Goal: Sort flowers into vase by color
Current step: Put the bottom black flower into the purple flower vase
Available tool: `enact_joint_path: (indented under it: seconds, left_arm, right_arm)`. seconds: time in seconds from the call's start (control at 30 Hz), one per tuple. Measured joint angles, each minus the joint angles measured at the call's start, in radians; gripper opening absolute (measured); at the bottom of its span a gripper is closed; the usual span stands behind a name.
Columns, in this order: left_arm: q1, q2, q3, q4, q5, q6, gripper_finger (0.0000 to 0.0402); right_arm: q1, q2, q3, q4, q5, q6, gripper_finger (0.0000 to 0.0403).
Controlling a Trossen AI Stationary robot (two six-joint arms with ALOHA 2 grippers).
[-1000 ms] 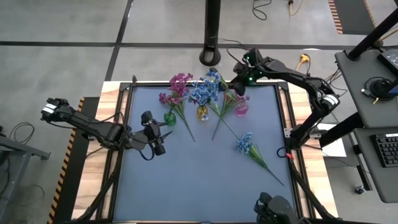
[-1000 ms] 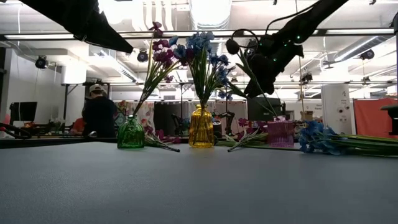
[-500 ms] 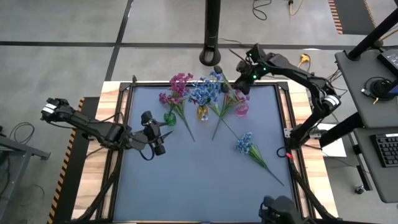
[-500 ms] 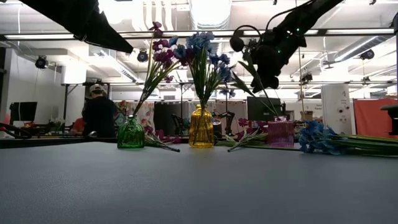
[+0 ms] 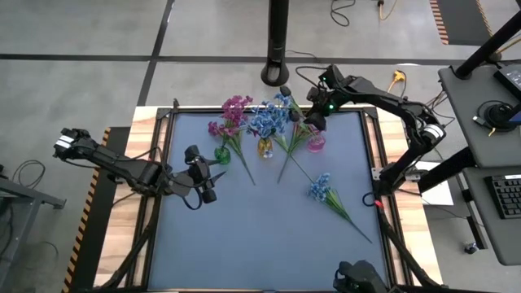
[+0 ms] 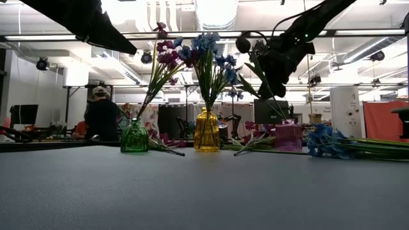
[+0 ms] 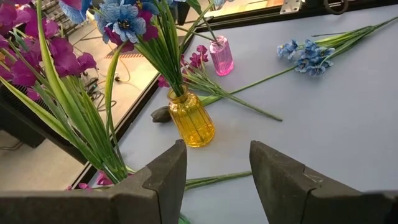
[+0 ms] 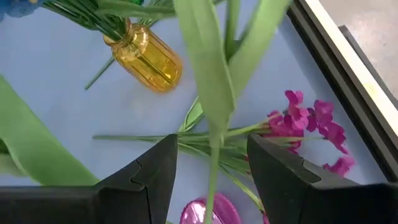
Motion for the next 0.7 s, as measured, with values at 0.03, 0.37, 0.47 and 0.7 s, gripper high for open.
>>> enact_joint_path:
  seconds: [0.03, 0.37, 0.47, 0.7]
  left_arm:
    - [0.0, 0.0, 0.0, 0.0, 0.0, 0.0, 0.016]
    - [0.0, 0.0, 0.0, 0.0, 0.0, 0.0, 0.016]
    - [0.0, 0.0, 0.0, 0.0, 0.0, 0.0, 0.016]
    - [0.0, 0.0, 0.0, 0.0, 0.0, 0.0, 0.016]
  right_arm:
    - [0.004, 0.0, -0.005, 0.012, 0.0, 0.001, 0.0187]
    - [0.01, 0.001, -0.025, 0.083, 0.009, 0.015, 0.0178]
    - [0.011, 0.001, -0.026, 0.095, 0.009, 0.019, 0.0156]
    - [0.011, 0.001, -0.027, 0.098, 0.009, 0.02, 0.0081]
